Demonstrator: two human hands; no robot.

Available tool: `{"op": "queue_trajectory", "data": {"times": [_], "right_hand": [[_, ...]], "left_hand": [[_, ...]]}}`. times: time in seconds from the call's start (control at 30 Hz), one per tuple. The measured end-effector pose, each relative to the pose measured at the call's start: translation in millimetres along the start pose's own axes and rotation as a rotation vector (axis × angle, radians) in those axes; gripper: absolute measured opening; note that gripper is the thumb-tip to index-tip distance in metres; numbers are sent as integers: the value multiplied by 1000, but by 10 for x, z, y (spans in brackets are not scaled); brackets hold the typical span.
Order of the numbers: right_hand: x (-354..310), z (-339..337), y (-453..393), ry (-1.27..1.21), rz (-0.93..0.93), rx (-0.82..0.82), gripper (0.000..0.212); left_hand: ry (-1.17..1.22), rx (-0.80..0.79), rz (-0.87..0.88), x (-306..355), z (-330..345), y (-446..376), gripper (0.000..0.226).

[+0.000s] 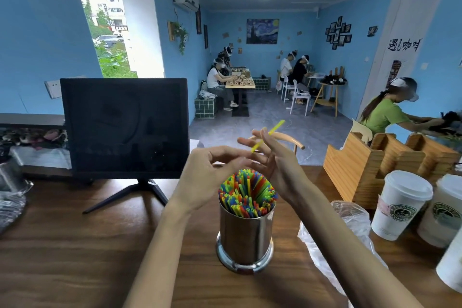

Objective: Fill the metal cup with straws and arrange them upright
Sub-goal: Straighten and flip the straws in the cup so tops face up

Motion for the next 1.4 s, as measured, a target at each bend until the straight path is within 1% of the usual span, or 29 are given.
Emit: {"op": "queue_trajectory", "data": {"times": [0.07,0.13,0.2,0.23,0.3,0.33,0.37,0.43,0.5,0.57,0.67,0.77,0.83,0.93,1.0,1.07,1.13,1.23,1.33,1.4], "right_hand": [[-24,-86,-67,0,0,53,41],[-50,-144,-107,78,0,76,42],[-83,-189,-149,78,-25,116,42],[-112,-211,-169,23,-55,149,40],[-203,-264,-201,-77,-146,200,36],[-263,-294,-206,-71,-197,204,35],[-311,-316,-209,-17,-246,191,33],[-323,-319,-190,172,-294,133,31],[-196,-264,-157,326,-258,45,28],[-55,-221,-121,419,-234,-12,25],[-19,-227,-90,447,-289,21,31],[-87,-261,-101,466,-370,47,40],[-109,-261,-113,623,-429,13,35],[-11,-257,-105,908,-468,-83,25],[129,-266,-84,1077,-408,-175,24],[233,-277,-39,1169,-340,-270,24],[250,-300,-4,1180,-296,-302,23],[206,-338,-7,1170,-260,-282,22],[170,-347,-2,1180,-267,-251,19],[141,-331,14,1148,-286,-224,19]], "left_hand": [[-120,-108,-65,-177,105,8,15],[-199,-173,-106,-340,156,20,16],[-236,-174,-108,-461,135,15,17],[-251,-162,-106,-501,117,13,18],[-263,-124,-109,-554,56,15,19],[-272,-103,-111,-571,9,16,18],[-297,-89,-114,-584,-39,21,18],[-421,-105,-135,-641,-109,31,24],[-587,-148,-165,-729,-124,18,30],[-655,-153,-182,-774,-109,-8,32],[-627,-117,-164,-751,-70,-37,31],[-602,-65,-153,-718,-119,-30,21],[-585,-42,-149,-694,-158,-15,18],[-479,-26,-133,-611,-160,7,22],[-429,7,-100,-558,-178,-2,21],[-432,44,-77,-546,-205,-13,20],[-449,76,-64,-541,-225,-12,22],[-421,95,-20,-480,-243,-16,24],[-264,100,-3,-312,-295,-34,25],[-134,181,57,-128,-383,-24,27]]}}
Point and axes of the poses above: each hand's wrist, its own y-axis away from the middle knuckle, its own z-axis out of the palm, x = y × z, the point moved 8 cm from there along -y, towards the middle knuckle, and after that the axes turned 13 degrees about -z, right-handed, at the moved point
